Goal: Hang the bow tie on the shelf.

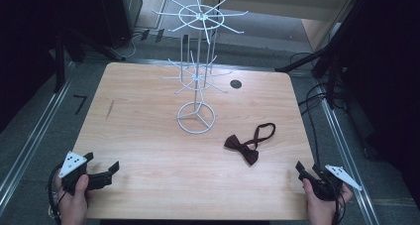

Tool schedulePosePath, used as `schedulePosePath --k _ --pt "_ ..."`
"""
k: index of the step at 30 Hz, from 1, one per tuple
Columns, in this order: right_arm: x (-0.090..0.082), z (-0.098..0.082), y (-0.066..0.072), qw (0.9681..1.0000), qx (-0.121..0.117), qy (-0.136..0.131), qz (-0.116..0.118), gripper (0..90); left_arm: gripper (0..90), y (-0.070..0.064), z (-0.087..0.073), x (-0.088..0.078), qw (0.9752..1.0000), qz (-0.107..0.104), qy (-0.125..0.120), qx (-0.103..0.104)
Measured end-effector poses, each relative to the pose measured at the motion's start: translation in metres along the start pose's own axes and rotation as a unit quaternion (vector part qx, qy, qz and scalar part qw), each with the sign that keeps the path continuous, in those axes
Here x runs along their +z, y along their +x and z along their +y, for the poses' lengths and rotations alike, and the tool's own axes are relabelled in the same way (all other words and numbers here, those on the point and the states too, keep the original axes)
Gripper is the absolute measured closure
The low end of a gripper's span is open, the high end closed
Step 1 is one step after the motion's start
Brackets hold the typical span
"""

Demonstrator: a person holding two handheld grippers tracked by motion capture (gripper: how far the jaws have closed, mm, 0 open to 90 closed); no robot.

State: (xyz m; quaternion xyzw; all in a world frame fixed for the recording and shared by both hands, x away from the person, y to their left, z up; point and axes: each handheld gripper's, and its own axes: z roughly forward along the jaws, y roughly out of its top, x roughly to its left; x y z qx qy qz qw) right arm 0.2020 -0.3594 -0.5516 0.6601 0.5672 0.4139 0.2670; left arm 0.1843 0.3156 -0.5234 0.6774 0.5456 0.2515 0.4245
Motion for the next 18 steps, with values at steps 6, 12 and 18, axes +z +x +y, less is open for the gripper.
schedulePosePath --k 6,12,18 --pt "0.002 0.001 -0.001 0.9998 0.019 0.004 -0.011 32.5 0.1 0.001 0.0 0.0 1.0 -0.002 0.0 -0.001" --pt "0.001 0.005 0.008 0.9999 0.002 0.006 -0.012 34.0 0.1 0.0 0.0 0.0 1.0 -0.002 0.0 -0.002" --pt "0.005 0.018 0.028 0.9992 -0.006 0.029 0.027 43.5 0.1 0.0 0.0 0.0 1.0 -0.001 -0.002 -0.002"
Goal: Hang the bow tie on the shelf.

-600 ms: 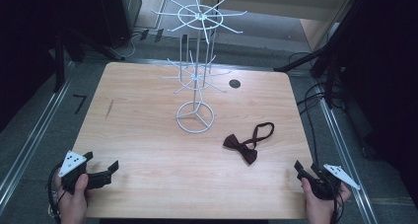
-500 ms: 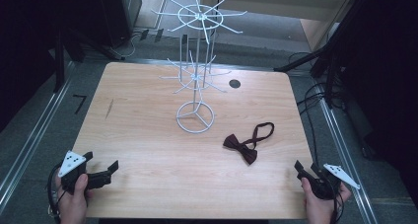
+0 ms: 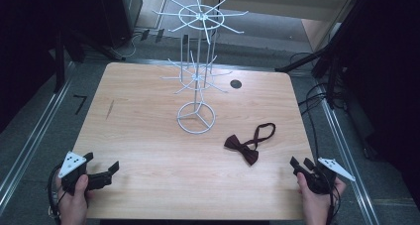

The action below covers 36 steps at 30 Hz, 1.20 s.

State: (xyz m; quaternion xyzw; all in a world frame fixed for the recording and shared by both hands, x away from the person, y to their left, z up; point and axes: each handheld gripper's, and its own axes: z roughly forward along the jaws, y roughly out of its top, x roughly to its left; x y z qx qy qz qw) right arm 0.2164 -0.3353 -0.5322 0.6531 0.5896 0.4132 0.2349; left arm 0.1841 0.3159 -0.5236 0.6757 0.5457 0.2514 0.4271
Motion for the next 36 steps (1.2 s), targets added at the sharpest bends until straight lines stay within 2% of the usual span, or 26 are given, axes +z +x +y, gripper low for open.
schedulePosePath --k 1,3,4,7,8,12,15,16,20,29,32,36 --pt "0.002 0.002 0.004 0.9999 0.001 0.011 0.006 43.4 0.1 0.0 0.0 0.0 1.0 0.0 0.0 0.0" --pt "0.007 0.004 0.012 0.9994 -0.012 0.033 0.0 42.5 0.1 0.0 0.0 0.0 1.0 -0.002 -0.001 -0.002" --pt "0.013 0.005 0.018 0.9986 -0.01 0.052 0.002 42.2 0.1 0.0 0.0 0.0 1.0 -0.003 -0.001 -0.003" --pt "0.019 0.007 0.024 0.9979 -0.005 0.065 0.003 39.2 0.1 0.001 0.0 -0.001 1.0 -0.005 -0.001 -0.004" --pt "0.025 0.01 0.028 0.9968 -0.005 0.079 0.004 38.9 0.1 0.001 0.0 0.0 1.0 -0.005 -0.001 -0.004" --pt "0.034 0.017 0.036 0.9952 -0.006 0.098 0.004 37.9 0.1 0.001 0.0 -0.001 1.0 -0.006 -0.001 -0.004" --pt "0.039 0.027 0.042 0.9946 -0.008 0.103 0.002 36.4 0.1 0.001 0.0 -0.001 1.0 -0.004 -0.002 -0.005" --pt "0.043 0.036 0.047 0.9941 -0.01 0.108 0.002 35.9 0.1 0.001 0.0 -0.001 1.0 -0.005 0.0 -0.004" --pt "0.051 0.046 0.054 0.9931 -0.007 0.117 0.002 35.8 0.1 0.001 0.0 0.0 1.0 -0.005 -0.001 -0.004" --pt "0.073 0.07 0.065 0.9878 0.009 0.155 -0.004 33.5 0.1 0.001 0.0 0.0 1.0 -0.005 -0.001 -0.005" --pt "0.08 0.076 0.069 0.9858 0.012 0.167 -0.005 29.3 0.1 0.001 0.0 0.0 1.0 -0.006 -0.001 -0.005" --pt "0.091 0.082 0.075 0.9812 0.02 0.192 -0.004 24.7 0.1 0.001 0.0 0.0 1.0 -0.005 0.0 -0.005"
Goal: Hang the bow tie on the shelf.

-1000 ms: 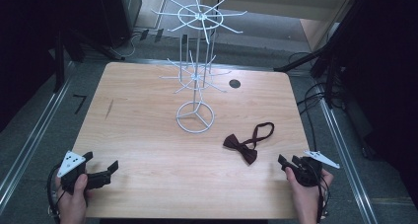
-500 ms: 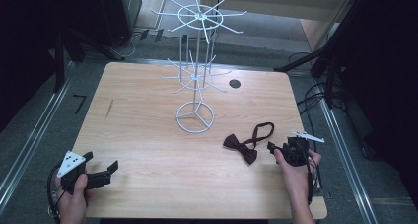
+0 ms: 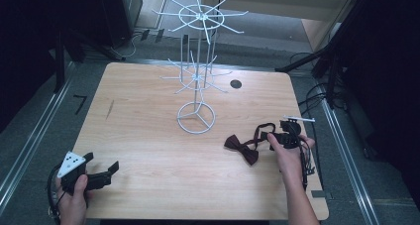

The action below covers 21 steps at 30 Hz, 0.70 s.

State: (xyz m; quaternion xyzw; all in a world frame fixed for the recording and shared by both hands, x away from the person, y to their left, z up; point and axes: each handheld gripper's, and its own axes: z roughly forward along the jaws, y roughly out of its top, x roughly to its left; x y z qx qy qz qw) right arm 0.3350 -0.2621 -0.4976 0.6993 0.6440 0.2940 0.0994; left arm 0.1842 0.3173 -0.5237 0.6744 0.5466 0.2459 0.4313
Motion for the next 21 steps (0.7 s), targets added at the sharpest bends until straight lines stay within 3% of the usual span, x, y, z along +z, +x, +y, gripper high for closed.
schedulePosePath --k 10,17,21 --pt "0.024 0.011 0.015 0.9986 0.033 0.037 -0.021 23.4 0.1 0.0 0.0 0.0 1.0 -0.002 0.0 0.0" --pt "0.032 0.015 0.026 0.9965 0.03 0.049 -0.061 25.5 0.1 0.0 0.0 0.0 1.0 -0.003 0.0 -0.001" --pt "0.04 0.012 0.026 0.9945 0.014 0.064 -0.082 27.5 0.1 0.0 0.0 0.0 1.0 -0.003 0.0 0.0"
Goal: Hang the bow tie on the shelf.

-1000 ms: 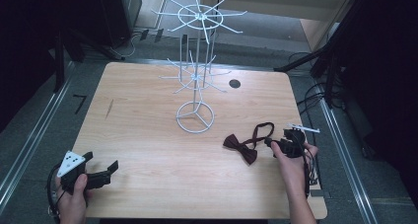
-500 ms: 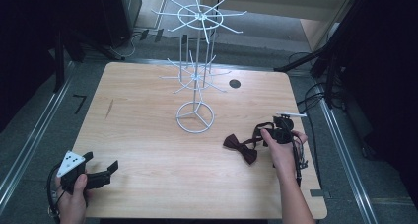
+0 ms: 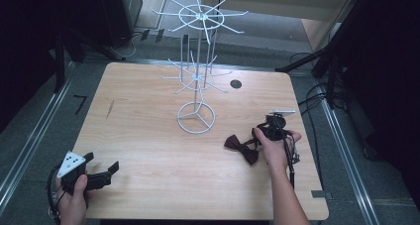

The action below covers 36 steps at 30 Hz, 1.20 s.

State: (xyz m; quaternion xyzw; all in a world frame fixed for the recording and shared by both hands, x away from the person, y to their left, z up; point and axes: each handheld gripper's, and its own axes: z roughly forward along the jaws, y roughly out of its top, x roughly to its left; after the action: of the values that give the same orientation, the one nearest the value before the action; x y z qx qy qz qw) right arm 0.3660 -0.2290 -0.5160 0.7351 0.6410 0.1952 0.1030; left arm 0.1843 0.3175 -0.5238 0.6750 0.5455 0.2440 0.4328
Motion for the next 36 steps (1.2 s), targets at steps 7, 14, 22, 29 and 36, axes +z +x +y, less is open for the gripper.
schedulePosePath --k 7,14,22,29,36 --pt "0.0 -0.003 0.009 0.9982 -0.048 -0.016 -0.034 50.2 0.1 0.0 0.0 0.0 1.0 0.0 0.001 0.001" --pt "-0.001 -0.006 0.007 0.9972 -0.062 -0.027 -0.032 71.2 0.1 -0.001 0.0 0.0 1.0 0.0 0.003 0.003" --pt "-0.001 -0.011 0.012 0.9932 -0.104 -0.046 -0.025 90.0 0.2 -0.001 0.0 0.0 1.0 -0.001 0.004 0.002" --pt "0.0 -0.019 0.005 0.9924 -0.095 -0.078 0.007 90.0 0.1 0.0 0.0 0.0 1.0 -0.002 0.004 0.0" --pt "-0.007 -0.028 -0.001 0.9864 -0.084 -0.139 0.028 90.0 0.1 -0.001 0.0 0.0 1.0 -0.001 0.004 0.001"
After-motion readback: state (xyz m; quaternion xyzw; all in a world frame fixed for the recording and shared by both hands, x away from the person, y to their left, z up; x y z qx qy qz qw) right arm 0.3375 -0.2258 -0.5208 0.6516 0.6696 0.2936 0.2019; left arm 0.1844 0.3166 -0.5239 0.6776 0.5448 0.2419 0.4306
